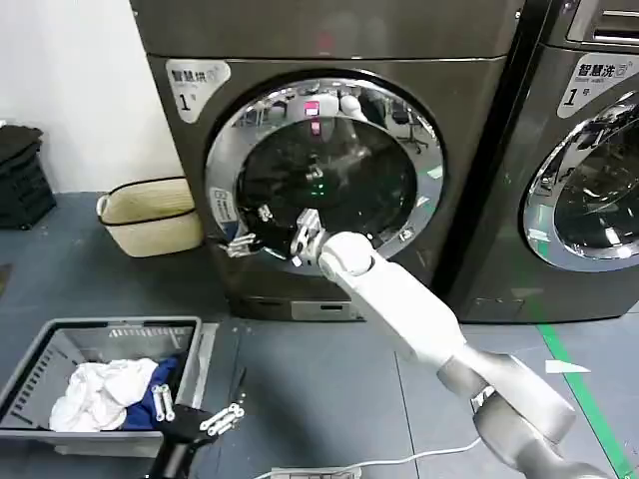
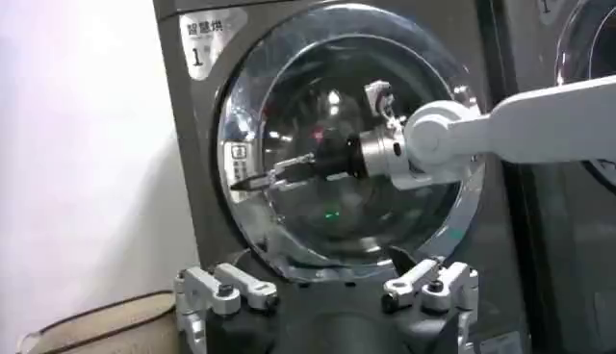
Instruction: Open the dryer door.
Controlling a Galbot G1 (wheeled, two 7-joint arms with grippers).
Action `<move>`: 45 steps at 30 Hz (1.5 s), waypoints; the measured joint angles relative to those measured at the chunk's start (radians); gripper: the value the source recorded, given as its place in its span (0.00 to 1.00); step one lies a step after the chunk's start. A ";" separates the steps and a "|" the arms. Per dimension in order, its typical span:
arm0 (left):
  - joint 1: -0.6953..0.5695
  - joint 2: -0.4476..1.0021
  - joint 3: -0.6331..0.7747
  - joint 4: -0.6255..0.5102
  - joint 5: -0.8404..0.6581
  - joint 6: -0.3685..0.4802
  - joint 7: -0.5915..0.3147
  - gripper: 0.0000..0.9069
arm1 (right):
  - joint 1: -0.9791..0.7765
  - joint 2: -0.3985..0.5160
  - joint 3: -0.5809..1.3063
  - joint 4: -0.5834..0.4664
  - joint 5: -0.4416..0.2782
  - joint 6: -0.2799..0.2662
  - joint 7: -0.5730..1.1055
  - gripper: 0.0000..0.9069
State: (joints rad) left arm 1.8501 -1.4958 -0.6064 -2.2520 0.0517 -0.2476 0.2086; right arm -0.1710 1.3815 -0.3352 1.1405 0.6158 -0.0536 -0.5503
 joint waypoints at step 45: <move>-0.182 0.186 -0.271 0.038 -0.356 0.196 0.119 1.00 | -0.156 -0.314 -0.029 0.482 0.182 -0.007 -0.253 1.00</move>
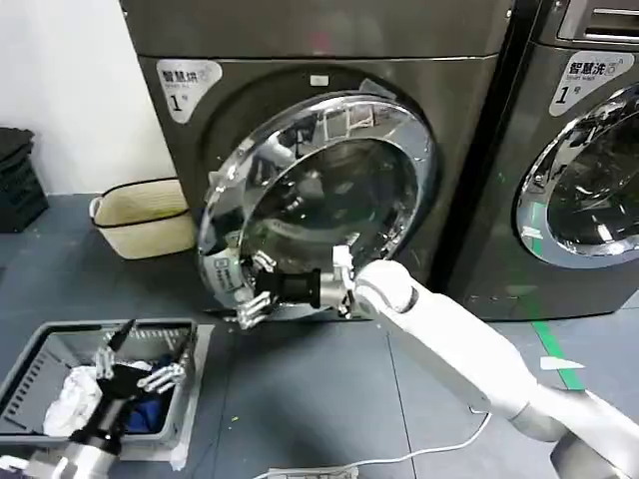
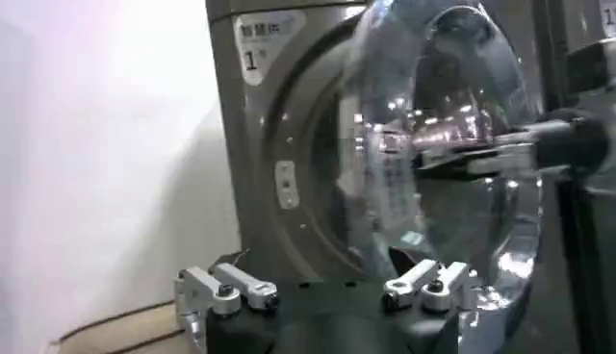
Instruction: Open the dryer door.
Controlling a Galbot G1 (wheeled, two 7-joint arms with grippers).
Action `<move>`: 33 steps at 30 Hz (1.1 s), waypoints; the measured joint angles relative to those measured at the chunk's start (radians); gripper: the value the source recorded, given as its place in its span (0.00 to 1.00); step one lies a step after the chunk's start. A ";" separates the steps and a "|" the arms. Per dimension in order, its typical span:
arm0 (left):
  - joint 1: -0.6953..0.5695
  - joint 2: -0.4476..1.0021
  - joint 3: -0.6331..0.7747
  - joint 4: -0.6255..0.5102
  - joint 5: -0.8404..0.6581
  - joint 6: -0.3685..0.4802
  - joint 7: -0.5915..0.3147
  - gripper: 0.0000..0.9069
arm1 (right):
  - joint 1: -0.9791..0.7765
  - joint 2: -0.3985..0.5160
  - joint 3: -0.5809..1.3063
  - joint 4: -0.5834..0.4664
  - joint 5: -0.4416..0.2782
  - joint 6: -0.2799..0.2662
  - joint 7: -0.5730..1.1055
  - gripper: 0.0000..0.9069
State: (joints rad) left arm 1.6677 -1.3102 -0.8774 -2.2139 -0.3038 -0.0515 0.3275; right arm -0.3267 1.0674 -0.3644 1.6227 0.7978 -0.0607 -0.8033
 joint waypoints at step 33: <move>-0.289 0.255 0.116 0.196 -0.099 0.079 0.043 1.00 | -0.162 -0.210 0.142 0.138 0.088 0.019 -0.349 1.00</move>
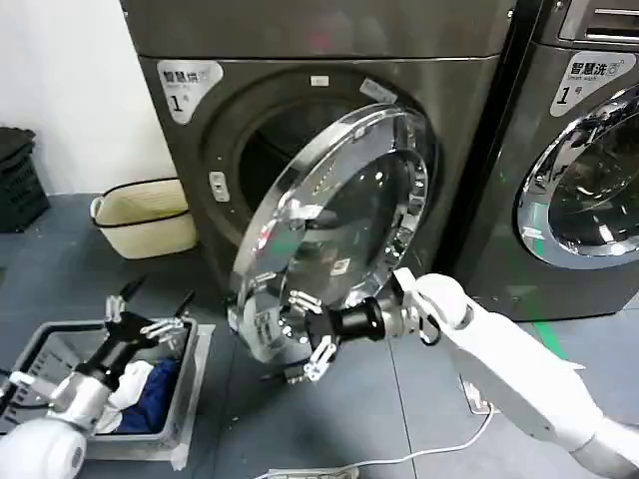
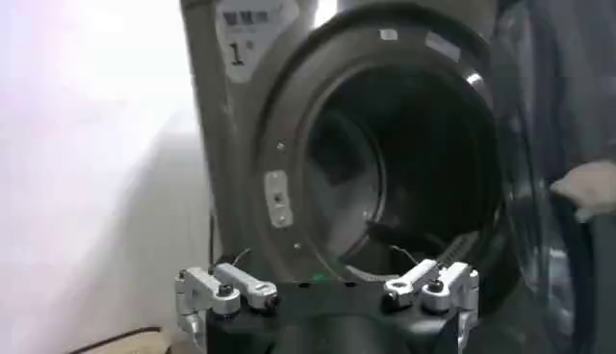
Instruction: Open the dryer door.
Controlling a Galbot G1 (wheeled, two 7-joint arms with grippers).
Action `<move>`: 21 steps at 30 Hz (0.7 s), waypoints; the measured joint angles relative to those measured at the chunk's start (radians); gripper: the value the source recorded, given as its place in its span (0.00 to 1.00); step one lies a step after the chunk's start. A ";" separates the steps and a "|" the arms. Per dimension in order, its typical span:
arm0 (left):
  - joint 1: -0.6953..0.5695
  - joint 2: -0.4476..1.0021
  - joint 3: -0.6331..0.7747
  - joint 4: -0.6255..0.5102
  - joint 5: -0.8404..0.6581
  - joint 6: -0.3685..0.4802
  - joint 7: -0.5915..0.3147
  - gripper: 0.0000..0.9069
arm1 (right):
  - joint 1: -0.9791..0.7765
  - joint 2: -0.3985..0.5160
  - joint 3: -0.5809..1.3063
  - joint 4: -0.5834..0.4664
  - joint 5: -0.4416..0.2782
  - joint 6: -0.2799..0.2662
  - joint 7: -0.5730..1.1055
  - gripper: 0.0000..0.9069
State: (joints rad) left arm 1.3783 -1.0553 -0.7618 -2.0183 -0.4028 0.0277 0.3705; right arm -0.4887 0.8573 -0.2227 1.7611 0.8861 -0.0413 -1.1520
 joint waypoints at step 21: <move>-0.328 0.171 0.381 0.133 -0.030 -0.018 0.094 1.00 | -0.369 -0.215 0.364 0.215 0.021 0.039 -0.054 1.00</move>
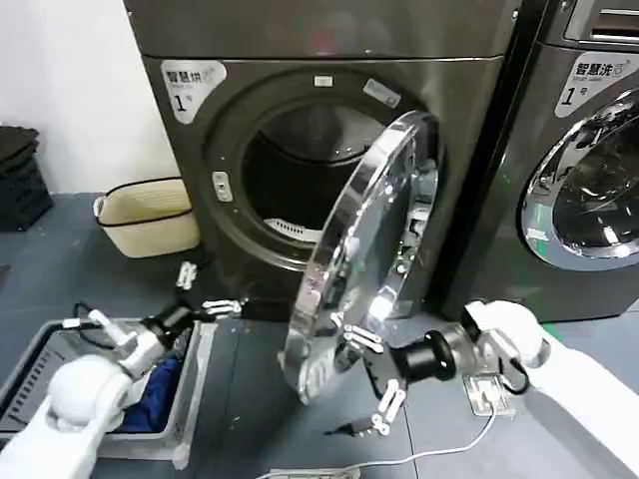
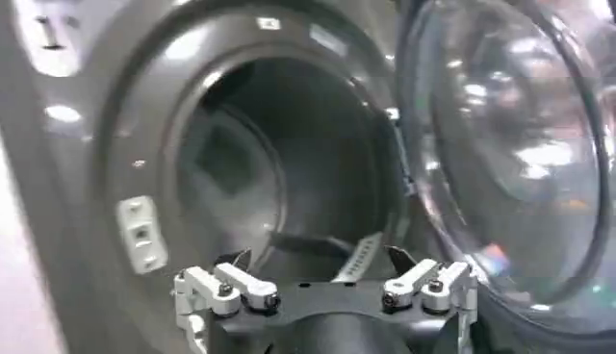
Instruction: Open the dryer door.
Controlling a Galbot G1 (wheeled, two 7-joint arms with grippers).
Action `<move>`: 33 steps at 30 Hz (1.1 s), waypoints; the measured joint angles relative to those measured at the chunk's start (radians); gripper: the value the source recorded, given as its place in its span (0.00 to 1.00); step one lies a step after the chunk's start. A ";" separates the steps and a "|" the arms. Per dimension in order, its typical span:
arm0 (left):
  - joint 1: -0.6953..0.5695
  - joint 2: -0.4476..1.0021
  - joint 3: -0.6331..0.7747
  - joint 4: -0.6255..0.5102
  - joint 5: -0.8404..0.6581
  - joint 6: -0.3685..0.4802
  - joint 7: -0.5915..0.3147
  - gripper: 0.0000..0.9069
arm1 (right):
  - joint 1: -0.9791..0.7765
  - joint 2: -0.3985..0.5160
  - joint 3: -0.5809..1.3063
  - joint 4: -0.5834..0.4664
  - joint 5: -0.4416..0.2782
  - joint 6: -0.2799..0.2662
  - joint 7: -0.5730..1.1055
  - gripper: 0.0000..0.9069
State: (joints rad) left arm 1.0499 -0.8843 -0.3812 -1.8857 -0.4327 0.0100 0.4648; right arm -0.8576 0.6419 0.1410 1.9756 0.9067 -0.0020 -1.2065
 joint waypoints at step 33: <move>-0.437 -0.110 0.556 0.180 -0.005 -0.083 0.065 1.00 | -0.936 0.186 1.067 -0.024 -0.110 0.228 0.250 1.00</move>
State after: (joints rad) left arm 0.6132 -0.9945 0.1753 -1.7059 -0.4382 -0.0732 0.5298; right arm -1.7940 0.8278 1.2078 1.9518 0.7967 0.2261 -0.9565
